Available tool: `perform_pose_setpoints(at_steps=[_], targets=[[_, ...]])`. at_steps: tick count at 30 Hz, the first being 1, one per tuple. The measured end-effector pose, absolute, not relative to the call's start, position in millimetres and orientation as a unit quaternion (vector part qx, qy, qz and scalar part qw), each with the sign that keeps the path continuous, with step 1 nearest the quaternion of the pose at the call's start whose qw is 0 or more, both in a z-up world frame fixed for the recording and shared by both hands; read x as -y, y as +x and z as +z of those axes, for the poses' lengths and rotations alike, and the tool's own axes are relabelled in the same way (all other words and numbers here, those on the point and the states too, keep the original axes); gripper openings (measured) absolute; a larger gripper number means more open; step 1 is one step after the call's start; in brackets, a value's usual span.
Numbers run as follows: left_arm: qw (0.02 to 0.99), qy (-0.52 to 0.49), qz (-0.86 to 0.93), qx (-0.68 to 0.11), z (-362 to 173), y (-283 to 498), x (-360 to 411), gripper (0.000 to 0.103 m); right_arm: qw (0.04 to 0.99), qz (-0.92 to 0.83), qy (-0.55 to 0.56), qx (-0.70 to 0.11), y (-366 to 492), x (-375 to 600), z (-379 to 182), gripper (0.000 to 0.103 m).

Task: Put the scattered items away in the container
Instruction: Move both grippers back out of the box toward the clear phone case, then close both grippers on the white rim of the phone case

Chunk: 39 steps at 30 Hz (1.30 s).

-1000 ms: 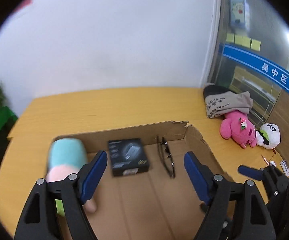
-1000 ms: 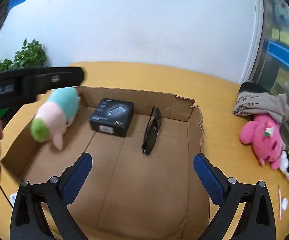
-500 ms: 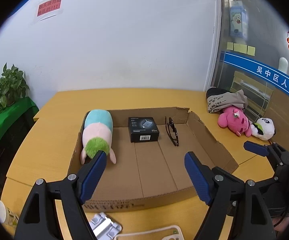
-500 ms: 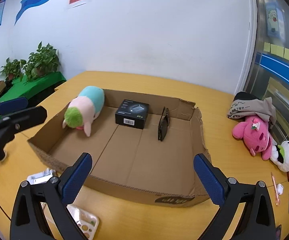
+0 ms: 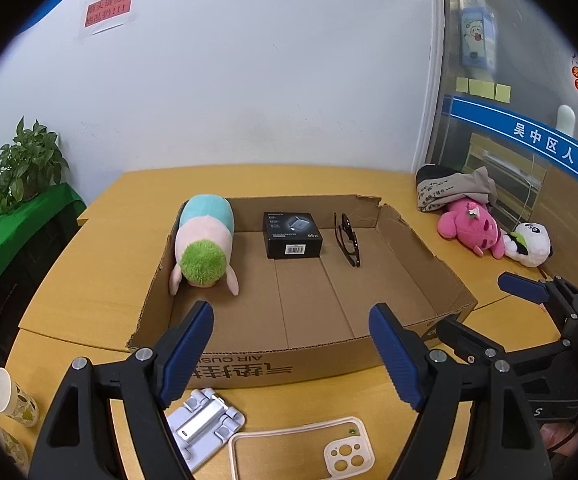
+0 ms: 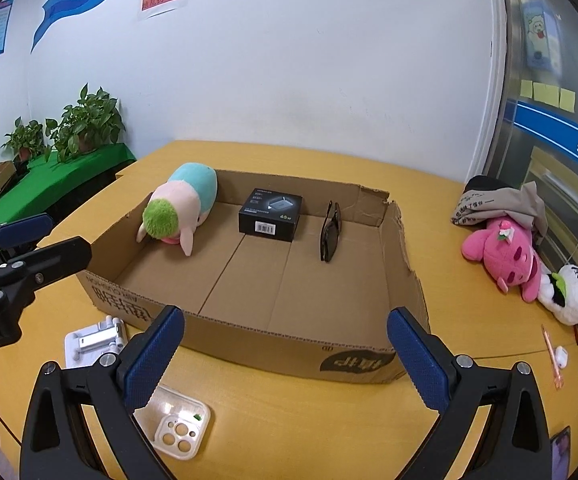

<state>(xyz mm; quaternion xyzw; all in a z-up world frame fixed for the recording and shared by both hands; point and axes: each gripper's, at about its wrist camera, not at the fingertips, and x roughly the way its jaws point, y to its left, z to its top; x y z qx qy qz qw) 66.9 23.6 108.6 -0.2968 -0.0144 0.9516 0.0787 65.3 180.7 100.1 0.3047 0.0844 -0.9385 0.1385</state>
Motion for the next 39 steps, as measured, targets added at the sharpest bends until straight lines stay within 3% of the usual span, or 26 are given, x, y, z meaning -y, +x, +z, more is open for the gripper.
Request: perform_pose_setpoints(at_steps=[11, 26, 29, 32, 35, 37, 38, 39], targets=[[0.076, -0.338, 0.938, 0.025, 73.4, 67.3, -12.9, 0.08, 0.175, -0.922, 0.343, -0.043, 68.8, -187.7, 71.7, 0.103], [0.059, -0.457, 0.887, 0.031, -25.8, 88.9, 22.5, 0.077, 0.229, -0.858, 0.46, -0.028, 77.4, -159.6, -44.3, 0.102], [0.055, -0.473, 0.878, 0.043, -40.6, 88.5, 27.0, 0.066, 0.223, -0.857, 0.463, -0.038, 75.2, -158.9, -51.6, 0.097], [0.052, -0.466, 0.882, 0.04, -43.8, 90.6, 27.2, 0.064, 0.215, -0.857, 0.465, -0.054, 73.8, -158.3, -56.2, 0.082], [0.045, -0.463, 0.885, 0.029, -45.2, 90.7, 24.8, 0.053, 0.215, -0.858, 0.462, -0.063, 73.5, -156.4, -55.4, 0.07], [0.041, -0.46, 0.886, 0.022, -45.8, 91.1, 23.9, 0.042, 0.216, -0.859, 0.459, -0.064, 73.5, -156.5, -54.5, 0.058], [0.052, -0.47, 0.88, 0.031, -49.1, 89.7, 24.3, 0.018, 0.215, -0.86, 0.458, -0.066, 74.2, -156.2, -54.9, 0.055], [0.066, -0.488, 0.869, 0.051, -55.5, 87.1, 25.9, 0.014, 0.215, -0.861, 0.457, -0.069, 74.9, -156.6, -54.5, 0.047]])
